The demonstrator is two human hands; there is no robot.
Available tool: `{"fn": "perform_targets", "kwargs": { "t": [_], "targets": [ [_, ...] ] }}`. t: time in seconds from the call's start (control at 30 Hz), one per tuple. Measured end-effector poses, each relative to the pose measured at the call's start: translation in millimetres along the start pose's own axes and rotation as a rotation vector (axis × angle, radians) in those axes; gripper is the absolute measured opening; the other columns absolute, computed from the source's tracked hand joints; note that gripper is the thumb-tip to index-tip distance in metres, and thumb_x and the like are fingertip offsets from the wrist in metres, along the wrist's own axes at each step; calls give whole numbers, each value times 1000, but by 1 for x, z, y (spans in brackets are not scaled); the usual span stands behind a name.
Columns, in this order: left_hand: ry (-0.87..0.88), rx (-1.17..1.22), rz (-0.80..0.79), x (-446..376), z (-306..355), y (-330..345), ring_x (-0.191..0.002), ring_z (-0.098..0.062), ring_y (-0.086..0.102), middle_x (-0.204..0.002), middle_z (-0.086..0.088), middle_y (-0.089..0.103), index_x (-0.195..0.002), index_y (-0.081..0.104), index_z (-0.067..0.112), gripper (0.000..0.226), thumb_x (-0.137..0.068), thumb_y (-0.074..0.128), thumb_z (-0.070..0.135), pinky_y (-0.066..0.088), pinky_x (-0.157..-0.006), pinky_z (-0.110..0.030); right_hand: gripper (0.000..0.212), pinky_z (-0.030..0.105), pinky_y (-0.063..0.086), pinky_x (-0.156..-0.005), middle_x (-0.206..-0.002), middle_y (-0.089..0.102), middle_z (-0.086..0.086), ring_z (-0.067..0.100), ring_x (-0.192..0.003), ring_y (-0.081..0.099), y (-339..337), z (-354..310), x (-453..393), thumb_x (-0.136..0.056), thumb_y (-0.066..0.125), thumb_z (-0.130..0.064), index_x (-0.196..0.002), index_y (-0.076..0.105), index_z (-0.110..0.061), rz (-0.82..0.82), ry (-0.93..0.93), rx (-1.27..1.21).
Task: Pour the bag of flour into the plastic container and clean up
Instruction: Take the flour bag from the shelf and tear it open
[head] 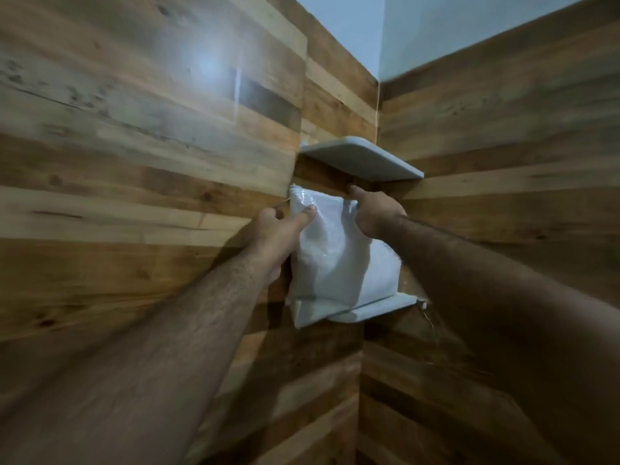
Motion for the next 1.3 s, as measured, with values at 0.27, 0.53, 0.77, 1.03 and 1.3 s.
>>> {"fn": "perform_targets", "kwargs": {
  "t": [0.27,0.53,0.77,1.03,1.3],
  "targets": [
    [213,-158,67,-22,29,5,-86,-18,75,-87,1,78,-94,80,13,21,-98,74,32,62,-75,-32,25,45,58,-100,-123,70,8,29,-110,68,12,4,-28,-112,46,-21,-123,69,-18,-67,-31,-28],
    [426,-346,127,23,71,16,-71,-11,67,-74,8,69,-91,82,13,26,-103,69,32,50,-58,-25,27,41,56,-93,-117,73,14,35,-110,69,-20,28,11,-108,51,-16,-117,75,-6,205,190,-303],
    [632,-505,178,93,133,7,-67,-18,64,-71,3,68,-83,80,15,31,-101,70,38,46,-57,-26,30,38,55,-88,-104,70,4,30,-99,67,-80,56,78,-104,43,-19,-103,73,-17,312,203,-392],
    [794,-739,39,250,106,-7,-80,-24,53,-76,5,46,-70,68,14,30,-93,78,31,29,-68,-31,30,30,47,-89,-116,75,9,28,-112,66,-96,93,244,-107,46,-14,-120,74,-8,197,201,-437],
    [788,-826,-142,449,-4,-13,-66,-30,55,-67,-6,57,-64,65,13,22,-85,64,20,45,-60,-40,25,43,65,-74,-104,72,2,23,-95,71,-26,147,473,-110,48,-19,-118,71,-14,-140,402,-589]
  ]
}}
Point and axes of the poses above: each hand's wrist, its own x-axis away from the middle knuckle, its own y-axis out of the palm, z = x × y, the point moved 5 cm from there along -x, towards the middle knuckle
